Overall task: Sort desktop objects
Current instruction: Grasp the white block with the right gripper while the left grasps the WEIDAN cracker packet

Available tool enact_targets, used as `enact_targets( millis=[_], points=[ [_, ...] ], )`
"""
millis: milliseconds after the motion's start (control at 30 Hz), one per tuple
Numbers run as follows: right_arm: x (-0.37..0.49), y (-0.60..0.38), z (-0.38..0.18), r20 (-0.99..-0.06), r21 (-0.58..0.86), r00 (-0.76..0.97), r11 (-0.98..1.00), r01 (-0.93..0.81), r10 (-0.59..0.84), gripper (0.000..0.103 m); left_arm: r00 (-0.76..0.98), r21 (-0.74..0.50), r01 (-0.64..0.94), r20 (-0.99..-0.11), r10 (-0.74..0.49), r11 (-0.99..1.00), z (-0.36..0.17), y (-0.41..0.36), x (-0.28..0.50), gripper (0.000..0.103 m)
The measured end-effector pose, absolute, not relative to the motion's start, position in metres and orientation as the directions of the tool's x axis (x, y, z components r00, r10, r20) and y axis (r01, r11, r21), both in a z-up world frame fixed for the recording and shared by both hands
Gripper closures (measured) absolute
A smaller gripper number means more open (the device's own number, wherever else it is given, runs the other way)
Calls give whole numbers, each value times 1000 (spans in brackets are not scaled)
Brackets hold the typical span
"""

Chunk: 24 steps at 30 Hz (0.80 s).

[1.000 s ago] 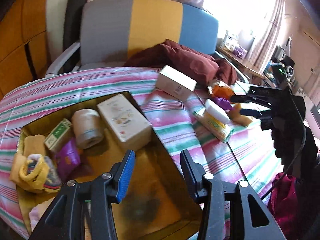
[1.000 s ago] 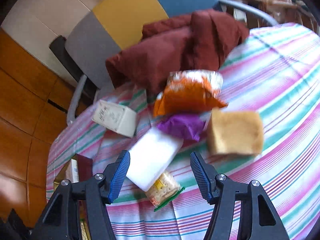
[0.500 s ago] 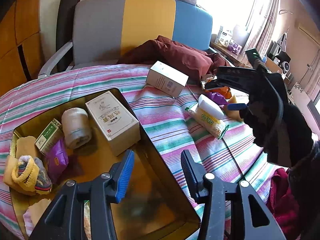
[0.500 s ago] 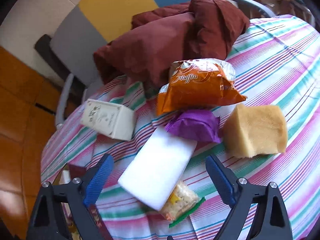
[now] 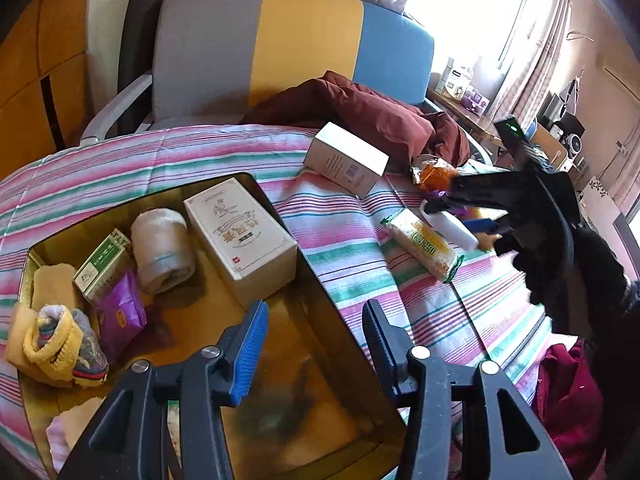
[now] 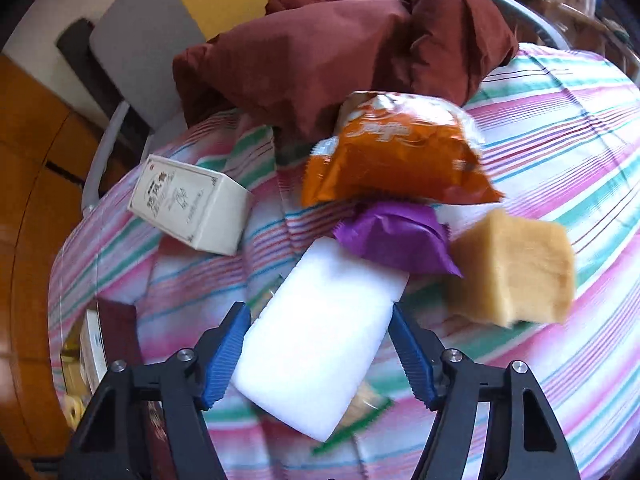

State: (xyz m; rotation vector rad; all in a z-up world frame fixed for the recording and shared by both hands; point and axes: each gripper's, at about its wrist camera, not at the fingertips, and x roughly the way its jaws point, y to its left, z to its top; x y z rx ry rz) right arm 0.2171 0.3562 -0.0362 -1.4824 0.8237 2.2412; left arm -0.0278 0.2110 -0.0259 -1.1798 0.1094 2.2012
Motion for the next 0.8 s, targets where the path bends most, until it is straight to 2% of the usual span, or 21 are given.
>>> enact_targets(
  millis=[267,400,533,700,800],
  points=[
    [268,363,-27,-905,237,-423,-870,-432,-36,31,-299,-287,-600,-785,543,-746,-25,257,-36,54],
    [279,366,-9,-869,225,-495,-877,-425,18,31,-241,-308,-613,-804,543,-728,-34,297,-38,54],
    [286,374,11,-803,293,-596,-862,-413,12,31,-205,-319,-608,-822,532,-727,-46,329,-44,54],
    [294,387,19,-777,301,-626,-837,-456,62,31,-167,-343,-558,-846,507,-756,-63,369,-62,53],
    [293,388,22,-766,315,-640,-832,-456,60,31,-160,-351,-528,-853,497,-773,-71,385,-71,49]
  ],
)
